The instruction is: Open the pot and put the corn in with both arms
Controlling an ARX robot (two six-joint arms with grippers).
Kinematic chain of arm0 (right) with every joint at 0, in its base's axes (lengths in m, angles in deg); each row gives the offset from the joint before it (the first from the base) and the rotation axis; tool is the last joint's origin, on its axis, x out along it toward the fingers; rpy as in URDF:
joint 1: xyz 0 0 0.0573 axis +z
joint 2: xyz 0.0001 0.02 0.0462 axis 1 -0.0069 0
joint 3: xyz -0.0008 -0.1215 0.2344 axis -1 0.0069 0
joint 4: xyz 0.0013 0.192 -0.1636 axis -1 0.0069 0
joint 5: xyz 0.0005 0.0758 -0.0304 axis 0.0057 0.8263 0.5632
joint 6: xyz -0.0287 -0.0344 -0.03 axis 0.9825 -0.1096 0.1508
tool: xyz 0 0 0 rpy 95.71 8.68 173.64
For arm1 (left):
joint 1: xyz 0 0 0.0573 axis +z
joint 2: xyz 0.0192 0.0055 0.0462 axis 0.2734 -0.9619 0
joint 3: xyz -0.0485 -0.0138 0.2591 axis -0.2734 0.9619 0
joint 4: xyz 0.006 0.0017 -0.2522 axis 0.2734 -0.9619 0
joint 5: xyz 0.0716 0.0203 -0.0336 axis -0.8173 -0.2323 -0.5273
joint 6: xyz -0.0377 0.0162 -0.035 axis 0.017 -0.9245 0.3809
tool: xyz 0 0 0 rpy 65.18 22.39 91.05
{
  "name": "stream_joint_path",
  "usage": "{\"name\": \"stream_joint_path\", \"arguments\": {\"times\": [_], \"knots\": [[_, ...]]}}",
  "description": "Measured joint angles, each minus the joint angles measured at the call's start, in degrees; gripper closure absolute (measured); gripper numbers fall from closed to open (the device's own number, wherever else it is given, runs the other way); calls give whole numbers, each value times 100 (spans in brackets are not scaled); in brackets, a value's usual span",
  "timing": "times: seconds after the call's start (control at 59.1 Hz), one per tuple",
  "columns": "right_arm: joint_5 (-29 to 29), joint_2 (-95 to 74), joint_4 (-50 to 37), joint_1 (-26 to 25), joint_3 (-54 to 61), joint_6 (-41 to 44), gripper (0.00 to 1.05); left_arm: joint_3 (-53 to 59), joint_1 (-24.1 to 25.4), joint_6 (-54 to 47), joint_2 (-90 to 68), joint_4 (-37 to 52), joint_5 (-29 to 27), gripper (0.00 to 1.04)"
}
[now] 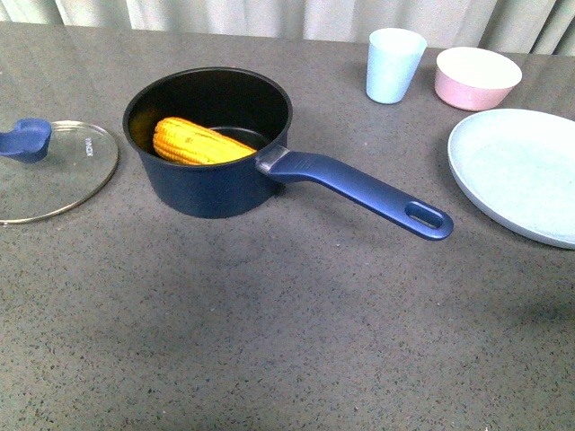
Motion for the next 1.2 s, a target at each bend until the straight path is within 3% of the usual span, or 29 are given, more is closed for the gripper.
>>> {"name": "stream_joint_path", "arguments": {"times": [0.118, 0.355, 0.474, 0.626, 1.201], "knots": [[0, 0, 0, 0, 0, 7, 101, 0, 0, 0, 0, 0, 0, 9], [0, 0, 0, 0, 0, 2, 61, 0, 0, 0, 0, 2, 0, 9], [0, 0, 0, 0, 0, 2, 31, 0, 0, 0, 0, 0, 0, 9], [0, 0, 0, 0, 0, 0, 8, 0, 0, 0, 0, 0, 0, 9], [0, 0, 0, 0, 0, 2, 9, 0, 0, 0, 0, 0, 0, 9]]}}
